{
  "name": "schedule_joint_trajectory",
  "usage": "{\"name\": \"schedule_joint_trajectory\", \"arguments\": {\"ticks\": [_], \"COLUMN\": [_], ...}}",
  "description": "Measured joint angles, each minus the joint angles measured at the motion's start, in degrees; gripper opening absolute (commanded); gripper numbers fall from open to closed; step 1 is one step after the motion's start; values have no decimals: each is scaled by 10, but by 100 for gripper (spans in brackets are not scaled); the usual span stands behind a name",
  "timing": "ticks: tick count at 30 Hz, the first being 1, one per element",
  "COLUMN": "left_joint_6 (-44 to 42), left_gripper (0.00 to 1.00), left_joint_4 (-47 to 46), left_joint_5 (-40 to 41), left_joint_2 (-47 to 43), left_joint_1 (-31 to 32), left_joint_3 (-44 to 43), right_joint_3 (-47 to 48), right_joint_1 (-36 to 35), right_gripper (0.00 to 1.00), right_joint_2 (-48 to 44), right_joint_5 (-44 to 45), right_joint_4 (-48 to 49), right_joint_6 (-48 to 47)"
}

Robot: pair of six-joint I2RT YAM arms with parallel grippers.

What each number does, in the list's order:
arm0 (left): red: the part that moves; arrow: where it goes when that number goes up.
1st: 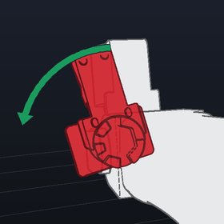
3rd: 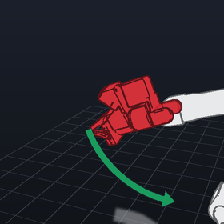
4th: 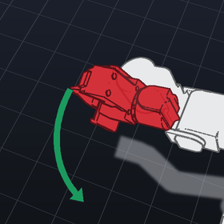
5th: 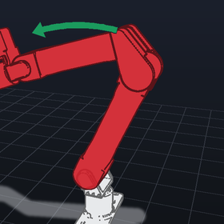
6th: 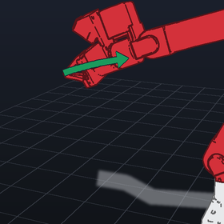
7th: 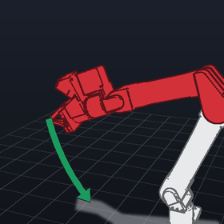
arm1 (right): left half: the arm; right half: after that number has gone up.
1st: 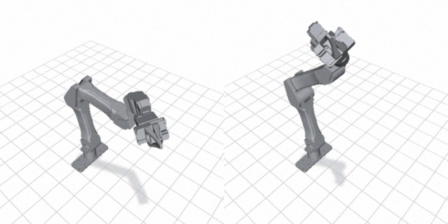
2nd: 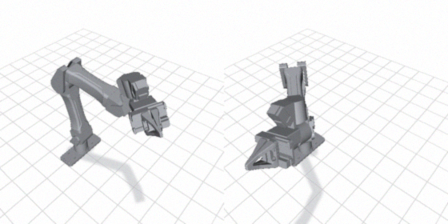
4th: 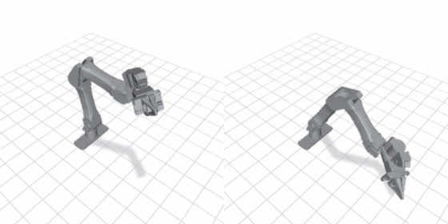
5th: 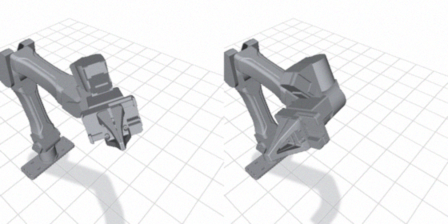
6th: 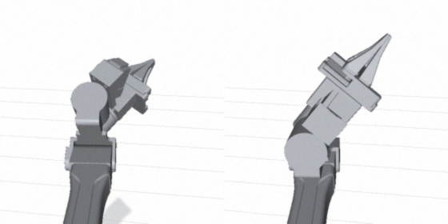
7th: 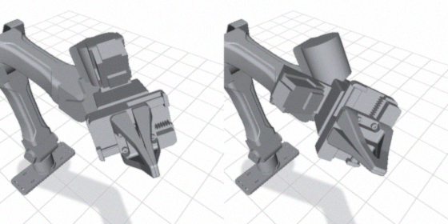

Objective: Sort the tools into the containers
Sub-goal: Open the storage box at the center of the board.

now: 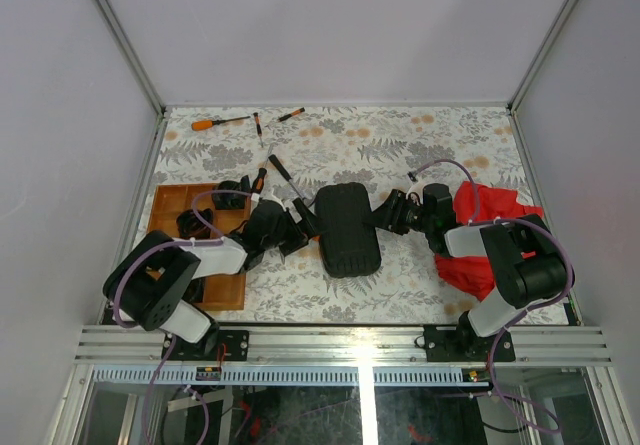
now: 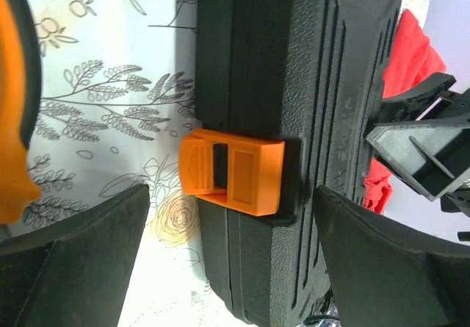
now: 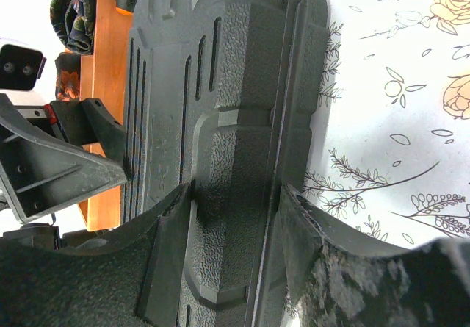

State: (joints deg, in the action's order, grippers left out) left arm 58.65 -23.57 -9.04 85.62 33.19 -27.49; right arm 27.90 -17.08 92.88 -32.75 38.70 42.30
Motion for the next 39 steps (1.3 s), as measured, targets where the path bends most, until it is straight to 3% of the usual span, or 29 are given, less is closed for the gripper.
{"name": "schedule_joint_trajectory", "arguments": {"ticks": [10, 39], "left_joint_6": [20, 25], "left_gripper": [82, 60], "left_joint_4": [-55, -17], "left_joint_5": [-19, -24], "left_joint_2": [31, 5], "left_joint_1": [-5, -7], "left_joint_3": [1, -7], "right_joint_3": [0, 1], "right_joint_1": [0, 0], "right_gripper": [50, 49], "right_joint_2": [0, 0], "right_joint_5": [0, -1], "right_joint_4": [0, -2], "right_joint_6": [0, 0]}}
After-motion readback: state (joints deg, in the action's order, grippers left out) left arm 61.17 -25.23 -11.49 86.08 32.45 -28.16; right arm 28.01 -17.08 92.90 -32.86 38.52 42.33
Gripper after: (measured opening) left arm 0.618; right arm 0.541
